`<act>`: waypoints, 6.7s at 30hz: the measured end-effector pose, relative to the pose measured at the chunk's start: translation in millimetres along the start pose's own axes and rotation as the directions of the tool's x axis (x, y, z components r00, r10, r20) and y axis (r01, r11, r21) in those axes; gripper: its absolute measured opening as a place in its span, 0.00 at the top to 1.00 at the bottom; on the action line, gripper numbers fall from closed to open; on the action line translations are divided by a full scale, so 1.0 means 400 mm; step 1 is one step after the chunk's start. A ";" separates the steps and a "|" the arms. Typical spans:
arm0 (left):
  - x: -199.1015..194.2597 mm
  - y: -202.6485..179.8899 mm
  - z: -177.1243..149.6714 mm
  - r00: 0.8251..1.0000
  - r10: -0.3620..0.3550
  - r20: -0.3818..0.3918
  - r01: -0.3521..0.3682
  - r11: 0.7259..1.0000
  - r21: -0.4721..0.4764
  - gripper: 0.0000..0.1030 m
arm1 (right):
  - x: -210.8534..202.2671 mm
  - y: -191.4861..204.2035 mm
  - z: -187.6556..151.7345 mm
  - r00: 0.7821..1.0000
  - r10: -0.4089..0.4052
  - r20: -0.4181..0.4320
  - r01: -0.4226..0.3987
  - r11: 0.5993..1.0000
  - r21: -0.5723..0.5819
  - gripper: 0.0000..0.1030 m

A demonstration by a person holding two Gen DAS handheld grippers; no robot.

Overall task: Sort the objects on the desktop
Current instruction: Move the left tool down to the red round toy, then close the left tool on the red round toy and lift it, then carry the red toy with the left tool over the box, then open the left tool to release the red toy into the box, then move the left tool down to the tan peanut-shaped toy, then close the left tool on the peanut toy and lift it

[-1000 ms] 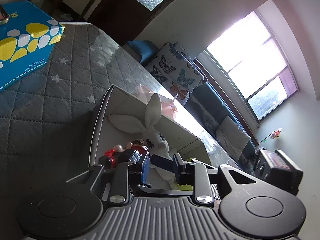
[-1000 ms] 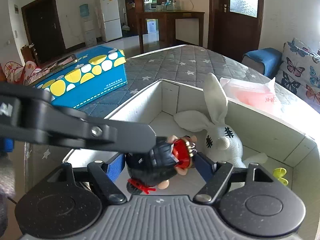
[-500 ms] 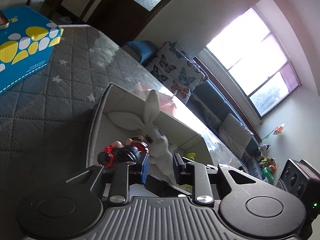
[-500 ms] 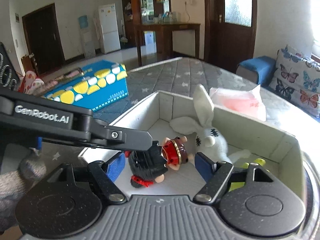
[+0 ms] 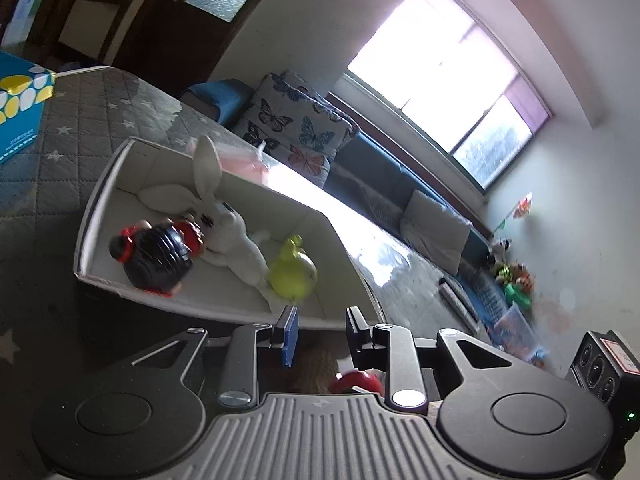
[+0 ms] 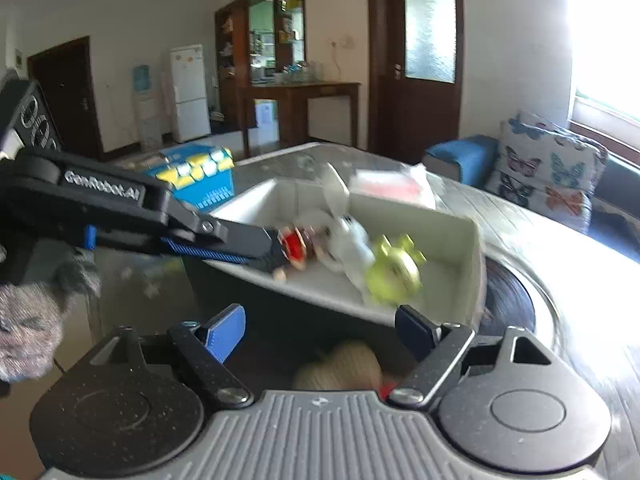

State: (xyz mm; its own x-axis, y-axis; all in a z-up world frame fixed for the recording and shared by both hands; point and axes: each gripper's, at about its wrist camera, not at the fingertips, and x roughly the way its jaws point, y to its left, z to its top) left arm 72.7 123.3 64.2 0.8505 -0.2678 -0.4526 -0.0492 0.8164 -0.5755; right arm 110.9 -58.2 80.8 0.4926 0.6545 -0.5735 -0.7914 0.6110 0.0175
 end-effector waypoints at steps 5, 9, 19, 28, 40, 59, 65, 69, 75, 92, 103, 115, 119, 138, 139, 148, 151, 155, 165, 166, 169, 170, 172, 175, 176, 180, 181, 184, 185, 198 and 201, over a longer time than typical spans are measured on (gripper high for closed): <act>0.043 -0.011 -0.048 0.997 0.004 -0.076 -0.005 1.000 -0.004 0.72 | -0.001 -0.027 -0.067 0.999 -0.040 -0.036 0.041 0.998 0.041 0.18; 0.066 -0.020 -0.085 0.993 0.005 -0.122 -0.006 1.000 -0.005 0.72 | -0.005 -0.049 -0.105 0.998 -0.052 -0.045 0.055 0.995 0.086 0.18; 0.113 -0.078 -0.119 0.983 -0.018 -0.183 0.027 0.999 0.048 0.72 | 0.010 -0.095 -0.149 0.996 -0.065 -0.062 0.074 0.984 0.165 0.19; 0.164 -0.102 -0.119 0.981 0.024 -0.194 -0.007 0.996 0.088 0.71 | 0.046 -0.107 -0.155 0.996 -0.050 -0.070 0.063 0.979 0.195 0.21; 0.224 -0.095 -0.120 0.967 0.030 -0.253 -0.014 0.998 0.067 0.65 | 0.070 -0.121 -0.164 0.997 -0.021 -0.077 0.038 0.973 0.228 0.29; 0.216 -0.106 -0.139 0.959 -0.037 -0.280 0.052 0.997 0.049 0.65 | 0.030 -0.107 -0.179 0.995 -0.065 -0.078 0.080 0.976 0.201 0.38; 0.152 -0.122 -0.123 0.974 -0.074 -0.216 0.088 0.994 0.060 0.65 | -0.014 -0.072 -0.141 0.995 -0.097 -0.030 0.100 0.986 0.133 0.38; 0.108 -0.126 -0.096 0.984 -0.083 -0.156 0.094 0.994 0.063 0.65 | -0.027 -0.050 -0.096 0.995 -0.097 0.013 0.095 0.992 0.085 0.38; 0.064 -0.114 -0.031 0.995 -0.074 -0.069 0.078 0.995 0.060 0.65 | -0.009 -0.025 -0.010 0.995 -0.076 0.067 0.076 0.997 0.011 0.38; 0.112 0.061 0.124 0.999 0.040 -0.005 -0.040 0.998 -0.054 0.66 | 0.222 -0.022 0.163 0.998 0.056 0.003 -0.055 0.998 -0.036 0.38; 0.145 0.140 0.122 0.997 0.063 -0.033 -0.067 0.988 -0.142 0.66 | 0.310 -0.009 0.166 0.993 0.080 -0.092 -0.090 0.989 -0.115 0.38; 0.169 0.178 0.107 0.994 0.091 -0.059 -0.101 0.977 -0.190 0.66 | 0.370 0.004 0.171 0.983 0.060 -0.172 -0.093 0.977 -0.191 0.38; 0.163 0.176 0.106 0.994 0.091 -0.056 -0.100 0.977 -0.187 0.66 | 0.366 -0.001 0.165 0.984 0.059 -0.166 -0.089 0.980 -0.177 0.38; 0.067 0.103 0.067 0.998 0.070 0.006 -0.068 0.985 -0.156 0.66 | 0.155 -0.021 0.108 0.999 0.039 0.012 -0.039 0.999 -0.031 0.22; 0.060 0.098 0.061 0.998 0.068 0.009 -0.066 0.986 -0.151 0.66 | 0.141 -0.021 0.099 0.999 0.032 0.020 -0.031 0.999 -0.026 0.21; 0.010 0.048 0.008 0.997 0.071 0.025 -0.068 0.992 -0.105 0.66 | 0.048 -0.007 0.018 0.999 0.005 0.041 -0.005 1.000 -0.009 0.14; 0.008 0.041 -0.009 0.998 0.064 0.012 -0.063 0.993 -0.100 0.66 | 0.039 0.002 -0.006 1.000 0.006 0.028 -0.006 1.000 -0.012 0.12; 0.024 0.041 -0.034 0.998 0.064 -0.025 -0.066 0.992 -0.107 0.66 | 0.041 0.004 -0.031 1.000 0.006 0.008 -0.007 1.000 0.008 0.12; 0.075 0.025 -0.075 0.993 0.041 -0.108 -0.051 0.994 -0.092 0.66 | 0.073 -0.004 -0.079 0.999 0.010 -0.045 -0.007 0.999 0.050 0.11; 0.079 0.023 -0.079 0.993 0.039 -0.114 -0.050 0.995 -0.089 0.66 | 0.077 -0.006 -0.083 0.999 0.010 -0.048 -0.007 0.999 0.052 0.11; 0.092 0.020 -0.082 0.991 0.038 -0.129 -0.049 0.995 -0.087 0.66 | 0.091 -0.011 -0.090 0.998 0.007 -0.059 -0.004 0.998 0.058 0.11; 0.096 0.020 -0.082 0.991 0.037 -0.132 -0.049 0.995 -0.087 0.66 | 0.096 -0.011 -0.090 0.998 0.008 -0.062 -0.005 0.998 0.060 0.11; 0.102 0.021 -0.080 0.990 0.031 -0.137 -0.044 0.995 -0.089 0.66 | 0.104 -0.013 -0.093 0.998 0.010 -0.064 -0.006 0.998 0.061 0.11; 0.115 0.018 -0.075 0.989 0.016 -0.147 -0.029 0.996 -0.084 0.66 | 0.113 -0.013 -0.094 0.998 0.015 -0.065 -0.011 0.998 0.062 0.11; 0.119 0.016 -0.076 0.988 0.010 -0.152 -0.022 0.997 -0.080 0.66 | 0.117 -0.013 -0.095 0.998 0.015 -0.067 -0.011 0.998 0.062 0.11; 0.140 0.018 -0.078 0.985 0.015 -0.172 -0.028 0.997 -0.074 0.66 | 0.131 -0.009 -0.098 0.997 0.019 -0.075 -0.015 0.998 0.053 0.12; 0.145 0.021 -0.078 0.984 0.018 -0.177 -0.032 0.997 -0.077 0.66 | 0.134 -0.008 -0.099 0.997 0.019 -0.076 -0.015 0.999 0.049 0.12; 0.155 0.027 -0.077 0.982 0.018 -0.186 -0.034 0.996 -0.085 0.66 | 0.139 -0.006 -0.100 0.997 0.017 -0.079 -0.014 0.999 0.042 0.15; 0.158 0.028 -0.077 0.982 0.019 -0.189 -0.036 0.996 -0.085 0.66 | 0.141 -0.006 -0.100 0.997 0.016 -0.081 -0.013 0.999 0.041 0.16; 0.171 0.034 -0.081 0.977 0.003 -0.215 -0.025 0.995 -0.100 0.66 | 0.145 -0.020 -0.102 0.996 -0.002 -0.087 0.007 0.999 0.053 0.35; 0.174 0.034 -0.085 0.975 -0.008 -0.223 -0.016 0.994 -0.106 0.66 | 0.140 -0.021 -0.102 0.996 0.000 -0.092 0.005 0.998 0.055 0.42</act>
State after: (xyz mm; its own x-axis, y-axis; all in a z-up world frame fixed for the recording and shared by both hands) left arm 113.5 98.3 1.8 0.7125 -0.3815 -0.5888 -0.1183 0.7619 -0.6368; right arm 130.3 -44.8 15.3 0.4576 0.6106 -0.6464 -0.7678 0.6380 0.0590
